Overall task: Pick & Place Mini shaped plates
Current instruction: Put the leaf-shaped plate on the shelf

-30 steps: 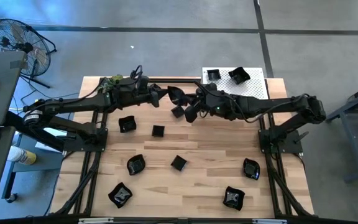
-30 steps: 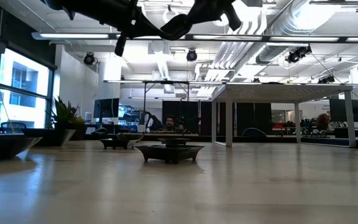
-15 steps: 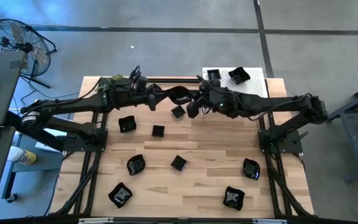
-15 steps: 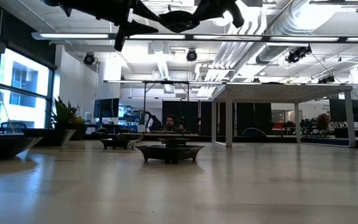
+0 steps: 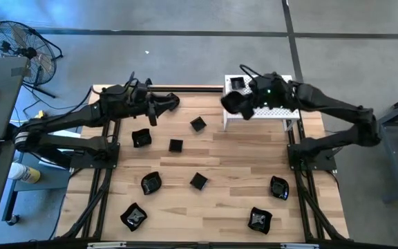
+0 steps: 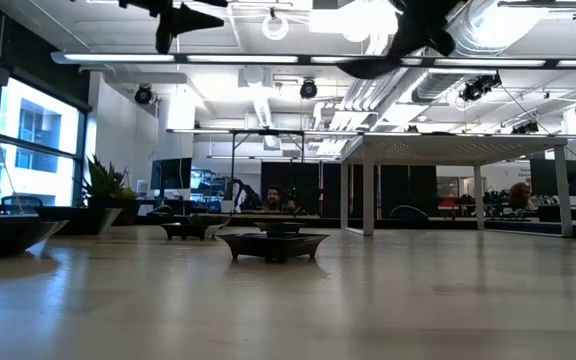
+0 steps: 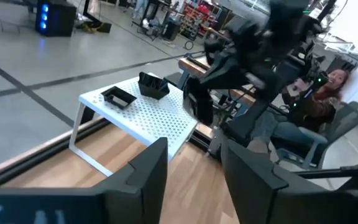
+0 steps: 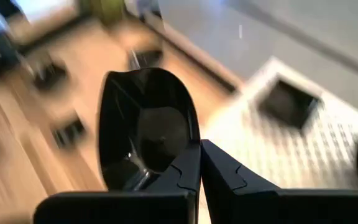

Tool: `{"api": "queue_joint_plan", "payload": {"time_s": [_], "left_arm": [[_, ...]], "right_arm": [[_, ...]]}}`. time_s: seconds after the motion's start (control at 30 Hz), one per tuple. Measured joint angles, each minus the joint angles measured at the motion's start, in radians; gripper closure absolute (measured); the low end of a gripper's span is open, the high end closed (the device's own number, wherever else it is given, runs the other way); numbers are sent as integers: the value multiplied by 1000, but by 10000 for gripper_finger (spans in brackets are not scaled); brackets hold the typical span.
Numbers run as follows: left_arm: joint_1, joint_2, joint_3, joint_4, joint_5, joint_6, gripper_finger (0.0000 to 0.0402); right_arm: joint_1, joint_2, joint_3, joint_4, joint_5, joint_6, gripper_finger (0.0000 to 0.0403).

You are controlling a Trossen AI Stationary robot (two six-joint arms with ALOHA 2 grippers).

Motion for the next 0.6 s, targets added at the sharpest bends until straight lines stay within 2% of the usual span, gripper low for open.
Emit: {"api": "queue_joint_plan", "payload": {"time_s": [0.1,0.3,0.43,0.6], "left_arm": [[0,-5,0,-6,3,10,278],[-1,-3,0,-8,19,10,318],[-1,-3,0,-9,34,10,338],[-1,-3,0,-10,34,10,355]], "right_arm": [[-103,-1,0,-133,-98,-105,395],[-276,7,0,-249,-174,-284,398],[-380,6,-16,-253,-216,-330,400],[-468,6,-113,-214,-319,-370,395]]}}
